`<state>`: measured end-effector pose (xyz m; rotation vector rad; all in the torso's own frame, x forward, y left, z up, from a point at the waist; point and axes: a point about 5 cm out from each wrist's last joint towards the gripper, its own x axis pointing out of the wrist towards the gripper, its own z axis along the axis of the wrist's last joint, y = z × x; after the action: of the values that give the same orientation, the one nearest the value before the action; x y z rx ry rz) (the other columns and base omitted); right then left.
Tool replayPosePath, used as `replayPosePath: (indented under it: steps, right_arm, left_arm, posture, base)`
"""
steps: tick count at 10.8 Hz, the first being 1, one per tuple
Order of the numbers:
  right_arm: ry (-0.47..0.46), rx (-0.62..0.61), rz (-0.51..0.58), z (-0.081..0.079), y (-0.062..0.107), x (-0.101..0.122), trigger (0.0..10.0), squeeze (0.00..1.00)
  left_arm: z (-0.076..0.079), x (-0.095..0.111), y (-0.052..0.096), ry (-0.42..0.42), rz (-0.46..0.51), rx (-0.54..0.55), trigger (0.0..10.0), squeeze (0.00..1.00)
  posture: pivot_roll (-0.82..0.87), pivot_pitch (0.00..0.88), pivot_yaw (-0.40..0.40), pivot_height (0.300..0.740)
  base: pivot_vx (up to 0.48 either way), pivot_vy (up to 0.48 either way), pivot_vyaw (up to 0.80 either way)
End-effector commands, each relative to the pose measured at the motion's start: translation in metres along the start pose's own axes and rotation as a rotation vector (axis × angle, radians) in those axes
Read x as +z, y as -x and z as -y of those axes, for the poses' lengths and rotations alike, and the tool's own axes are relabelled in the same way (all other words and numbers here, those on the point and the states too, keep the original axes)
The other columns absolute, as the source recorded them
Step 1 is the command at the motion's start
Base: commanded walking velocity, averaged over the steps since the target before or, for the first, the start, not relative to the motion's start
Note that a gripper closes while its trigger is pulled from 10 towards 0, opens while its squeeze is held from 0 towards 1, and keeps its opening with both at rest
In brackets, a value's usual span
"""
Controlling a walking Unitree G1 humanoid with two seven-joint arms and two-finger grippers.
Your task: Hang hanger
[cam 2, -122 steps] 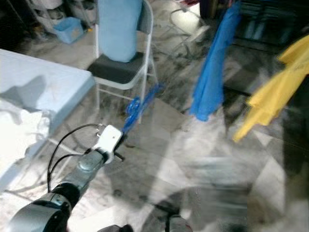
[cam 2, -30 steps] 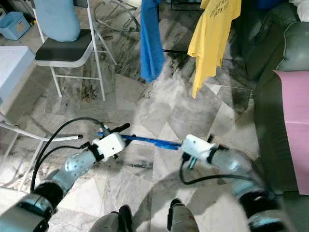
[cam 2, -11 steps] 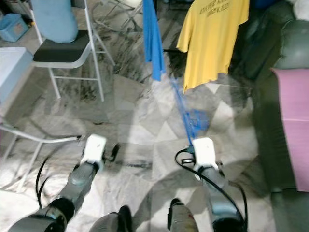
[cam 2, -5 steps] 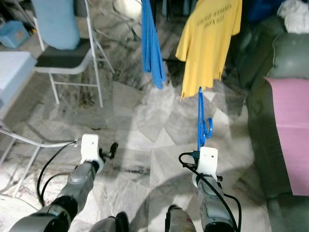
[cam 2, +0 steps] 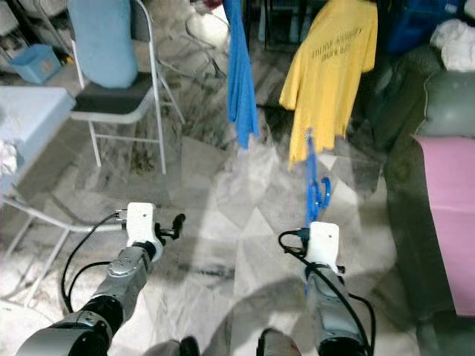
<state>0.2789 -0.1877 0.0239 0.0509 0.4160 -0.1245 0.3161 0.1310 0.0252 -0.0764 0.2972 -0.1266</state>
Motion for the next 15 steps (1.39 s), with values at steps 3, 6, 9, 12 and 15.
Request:
replayPosePath:
  steps: [3, 6, 9, 12, 15]
  right_arm:
    - [-0.014, 0.018, 0.002, -0.003, 0.003, -0.004, 10.0, 0.0]
    - [-0.015, 0.013, 0.007, 0.0, 0.001, -0.002, 10.0, 0.0]
    - [-0.004, 0.027, 0.02, -0.002, -0.001, 0.001, 10.0, 0.0]
    - [-0.001, 0.037, 0.02, -0.003, -0.002, 0.001, 10.0, 0.0]
    - [0.005, 0.048, 0.02, -0.004, -0.002, 0.001, 10.0, 0.0]
  left_arm:
    - [-0.003, -0.003, 0.002, 0.001, -0.013, 0.0, 10.0, 0.0]
    - [0.004, 0.002, -0.001, 0.0, 0.007, -0.032, 10.0, 0.0]
    - [0.013, 0.006, -0.003, -0.009, 0.025, -0.061, 10.0, 0.0]
    - [0.013, 0.005, -0.003, -0.014, 0.019, -0.062, 10.0, 0.0]
    - [0.014, 0.004, -0.003, -0.002, 0.009, -0.062, 10.0, 0.0]
  posture:
    - [-0.24, 0.091, 0.077, 0.74]
    - [-0.24, 0.082, 0.08, 0.74]
    - [-0.24, 0.066, 0.087, 0.74]
    - [-0.25, 0.062, 0.088, 0.74]
    - [-0.25, 0.062, 0.087, 0.74]
  base:
    - [0.362, 0.0, 0.0]
    - [0.386, 0.0, 0.0]
    - [0.42, 0.0, 0.0]
    - [0.439, 0.0, 0.0]
    - [0.41, 0.101, 0.0]
